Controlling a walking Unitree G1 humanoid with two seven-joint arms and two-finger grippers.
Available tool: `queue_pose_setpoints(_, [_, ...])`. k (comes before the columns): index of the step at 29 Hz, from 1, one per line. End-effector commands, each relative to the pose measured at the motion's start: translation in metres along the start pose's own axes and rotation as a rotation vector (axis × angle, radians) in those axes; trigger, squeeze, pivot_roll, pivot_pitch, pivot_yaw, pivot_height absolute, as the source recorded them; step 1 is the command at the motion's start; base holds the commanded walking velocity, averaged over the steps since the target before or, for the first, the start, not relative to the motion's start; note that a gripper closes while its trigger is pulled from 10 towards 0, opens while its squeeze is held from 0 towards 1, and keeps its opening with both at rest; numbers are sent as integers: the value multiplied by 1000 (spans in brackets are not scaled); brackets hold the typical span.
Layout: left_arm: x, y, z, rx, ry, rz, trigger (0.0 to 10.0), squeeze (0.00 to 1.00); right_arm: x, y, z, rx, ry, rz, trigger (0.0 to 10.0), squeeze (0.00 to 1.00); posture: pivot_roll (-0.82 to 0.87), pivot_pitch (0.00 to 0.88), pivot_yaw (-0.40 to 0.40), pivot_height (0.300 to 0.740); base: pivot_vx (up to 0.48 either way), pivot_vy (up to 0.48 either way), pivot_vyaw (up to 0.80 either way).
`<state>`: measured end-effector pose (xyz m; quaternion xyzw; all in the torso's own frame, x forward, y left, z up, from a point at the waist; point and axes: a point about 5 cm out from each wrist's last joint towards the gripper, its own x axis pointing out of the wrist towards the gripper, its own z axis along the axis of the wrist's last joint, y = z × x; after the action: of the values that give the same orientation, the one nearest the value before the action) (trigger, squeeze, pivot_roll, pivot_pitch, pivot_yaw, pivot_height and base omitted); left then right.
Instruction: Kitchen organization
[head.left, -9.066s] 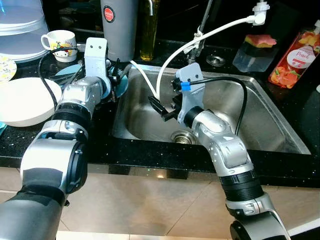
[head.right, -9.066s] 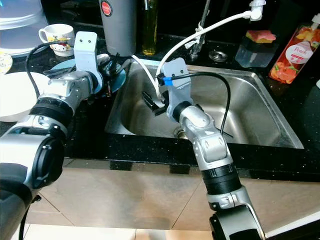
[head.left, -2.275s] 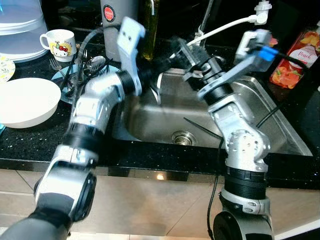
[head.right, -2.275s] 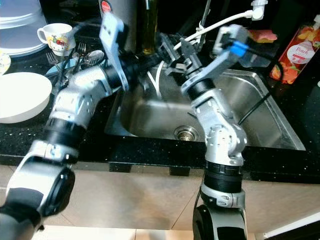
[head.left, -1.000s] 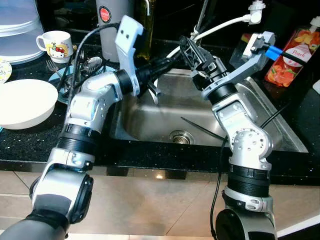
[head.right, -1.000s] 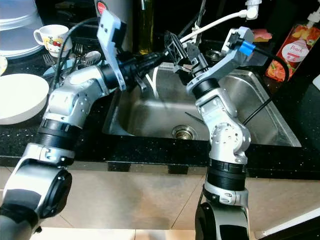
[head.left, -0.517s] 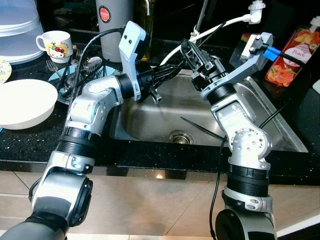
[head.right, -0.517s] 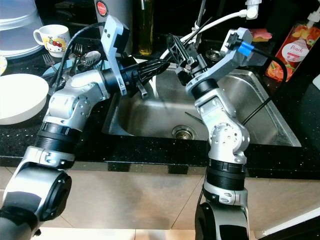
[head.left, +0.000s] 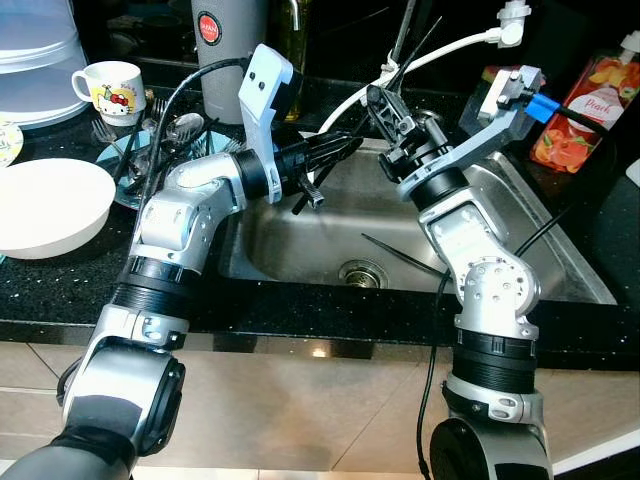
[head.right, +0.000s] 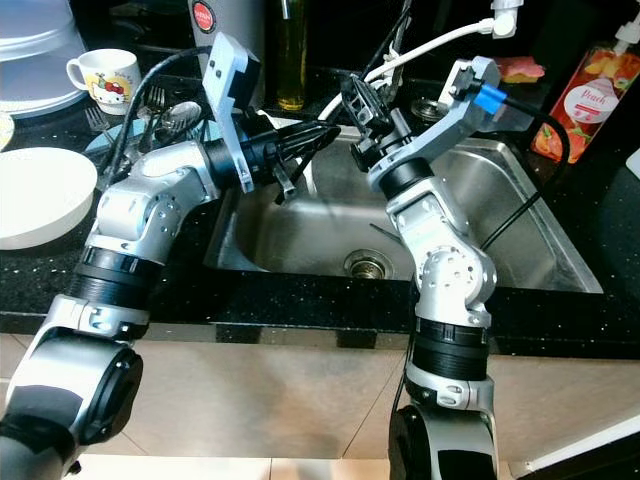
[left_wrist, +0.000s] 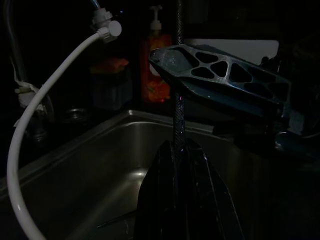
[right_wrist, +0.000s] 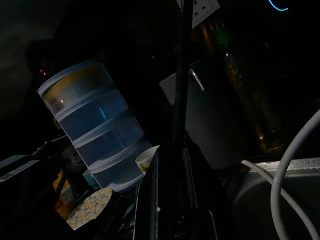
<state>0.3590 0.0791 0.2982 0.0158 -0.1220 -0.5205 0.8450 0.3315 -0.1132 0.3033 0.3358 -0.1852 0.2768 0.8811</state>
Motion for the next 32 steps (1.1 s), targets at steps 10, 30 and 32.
queue_pose_setpoints(10, [0, -7, 5, -16, -32, -36, 10000, 0, -1, -9, -1, -29, 11, -63, 10000, 0, 215, 49, -73, 740, 0, 0, 0])
queue_pose_setpoints(30, [-2, 17, -28, 65, 277, 192, 10000, 0, 8, -102, -22, -409, 505, -333, 10000, 0, 216, 81, -81, 740, 0, 0, 0])
queue_pose_setpoints(32, [-4, 18, -34, 78, 330, 201, 10000, 0, 8, -103, -24, -418, 515, -333, 10000, 0, 216, 81, -81, 740, 0, 0, 0])
